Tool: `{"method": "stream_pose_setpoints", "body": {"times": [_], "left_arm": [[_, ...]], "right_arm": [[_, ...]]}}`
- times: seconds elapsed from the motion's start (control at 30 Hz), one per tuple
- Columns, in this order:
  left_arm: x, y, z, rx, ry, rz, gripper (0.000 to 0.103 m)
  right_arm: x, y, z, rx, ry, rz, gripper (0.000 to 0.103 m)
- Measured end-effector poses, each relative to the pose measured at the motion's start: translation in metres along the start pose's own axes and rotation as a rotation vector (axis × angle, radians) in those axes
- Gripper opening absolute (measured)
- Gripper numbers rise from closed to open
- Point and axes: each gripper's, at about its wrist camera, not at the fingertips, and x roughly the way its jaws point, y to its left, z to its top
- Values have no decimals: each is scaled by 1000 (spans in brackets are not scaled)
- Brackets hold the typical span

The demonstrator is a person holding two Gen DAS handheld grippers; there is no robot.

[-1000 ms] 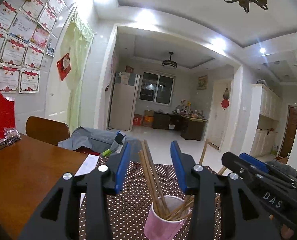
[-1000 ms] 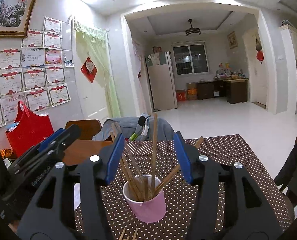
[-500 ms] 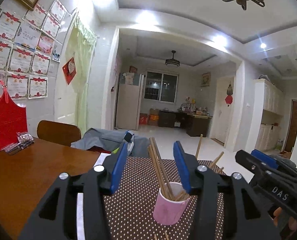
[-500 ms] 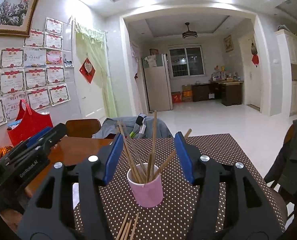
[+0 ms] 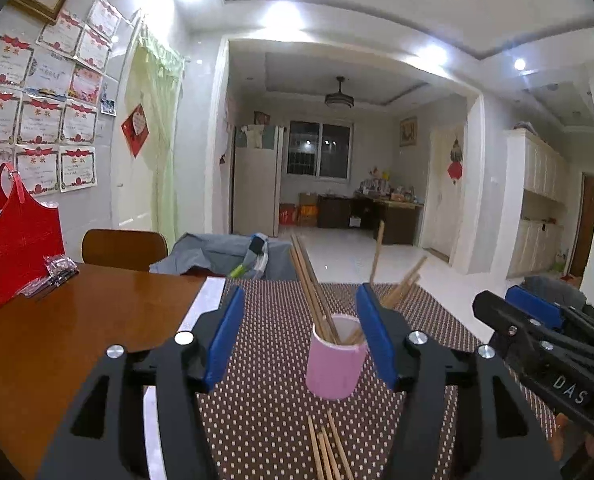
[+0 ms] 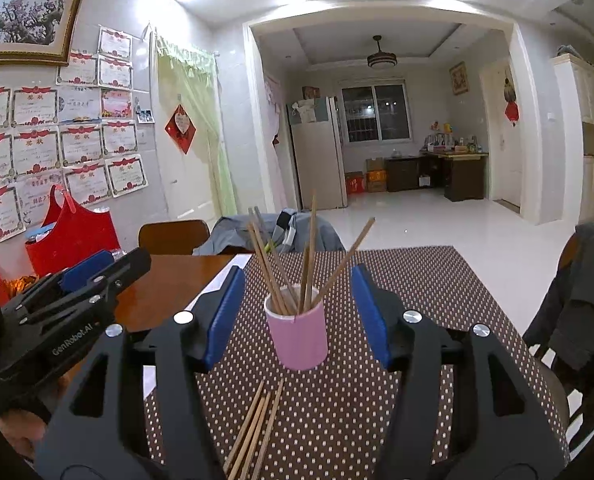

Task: Organize utensils
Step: 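Move both grippers back to the remaining chopsticks on the cloth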

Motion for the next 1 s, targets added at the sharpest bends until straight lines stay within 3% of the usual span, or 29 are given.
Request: {"method": "stream_pose_setpoints", "body": {"times": [0.3,0.5,0.8,1.0], "left_arm": [[5,-7,-26,72,153,-7,61],[30,-9,-59,131,362,-21,61],[65,-12,-113,132,676,-65,61],[82,-11,-139,119,779,-70,61]], "right_arm": [[0,-6,-34,0,102,3,58],[8,-12,-64,-5,203,-1,58],[26,-23,-96,33,362,21,61],[41,-26,-112,59,456,23,61]]}}
